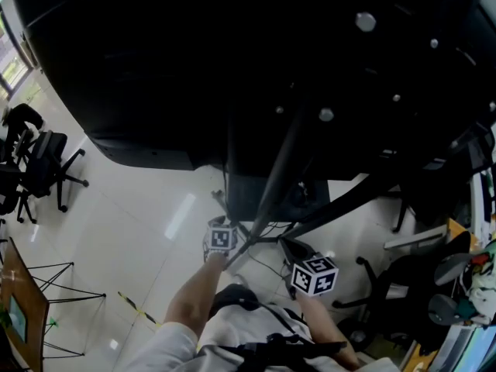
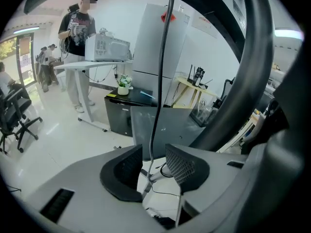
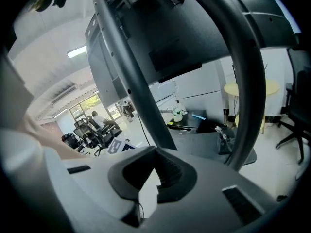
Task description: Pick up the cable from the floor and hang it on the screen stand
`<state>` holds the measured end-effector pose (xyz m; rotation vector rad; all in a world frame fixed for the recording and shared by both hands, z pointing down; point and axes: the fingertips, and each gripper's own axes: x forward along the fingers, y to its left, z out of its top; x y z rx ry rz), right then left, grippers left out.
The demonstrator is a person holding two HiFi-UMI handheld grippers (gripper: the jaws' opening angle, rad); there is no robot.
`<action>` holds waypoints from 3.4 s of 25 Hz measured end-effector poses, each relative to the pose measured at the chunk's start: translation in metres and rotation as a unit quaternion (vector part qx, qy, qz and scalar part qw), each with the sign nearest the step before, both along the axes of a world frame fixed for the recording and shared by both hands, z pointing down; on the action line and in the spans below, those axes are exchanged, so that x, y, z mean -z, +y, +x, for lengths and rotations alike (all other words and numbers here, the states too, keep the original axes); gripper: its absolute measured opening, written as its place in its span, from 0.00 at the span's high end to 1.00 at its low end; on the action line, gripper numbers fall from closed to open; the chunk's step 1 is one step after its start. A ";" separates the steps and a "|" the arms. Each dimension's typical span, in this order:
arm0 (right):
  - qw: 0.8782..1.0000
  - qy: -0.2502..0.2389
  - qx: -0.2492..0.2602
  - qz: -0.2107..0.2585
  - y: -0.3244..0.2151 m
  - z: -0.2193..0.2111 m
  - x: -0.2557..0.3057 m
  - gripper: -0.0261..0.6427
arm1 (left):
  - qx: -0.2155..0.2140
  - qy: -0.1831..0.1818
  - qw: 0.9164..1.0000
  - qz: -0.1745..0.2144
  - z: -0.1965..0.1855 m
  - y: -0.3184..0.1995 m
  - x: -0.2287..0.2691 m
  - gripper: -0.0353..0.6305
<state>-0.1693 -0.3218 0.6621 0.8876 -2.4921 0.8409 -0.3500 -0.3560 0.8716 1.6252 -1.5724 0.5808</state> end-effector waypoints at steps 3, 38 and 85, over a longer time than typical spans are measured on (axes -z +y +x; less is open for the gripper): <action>1.000 0.001 -0.014 -0.001 -0.007 0.002 -0.003 0.94 | -0.014 -0.005 1.000 -0.011 -0.001 -0.004 -0.012 0.72; 1.000 -0.005 -0.024 -0.005 0.032 0.076 -0.015 0.94 | -0.055 0.019 0.998 0.036 0.101 0.060 0.021 0.92; 0.998 -0.058 -0.010 0.025 0.167 0.217 0.022 0.94 | -0.142 0.189 0.922 0.307 0.293 0.184 0.434 0.92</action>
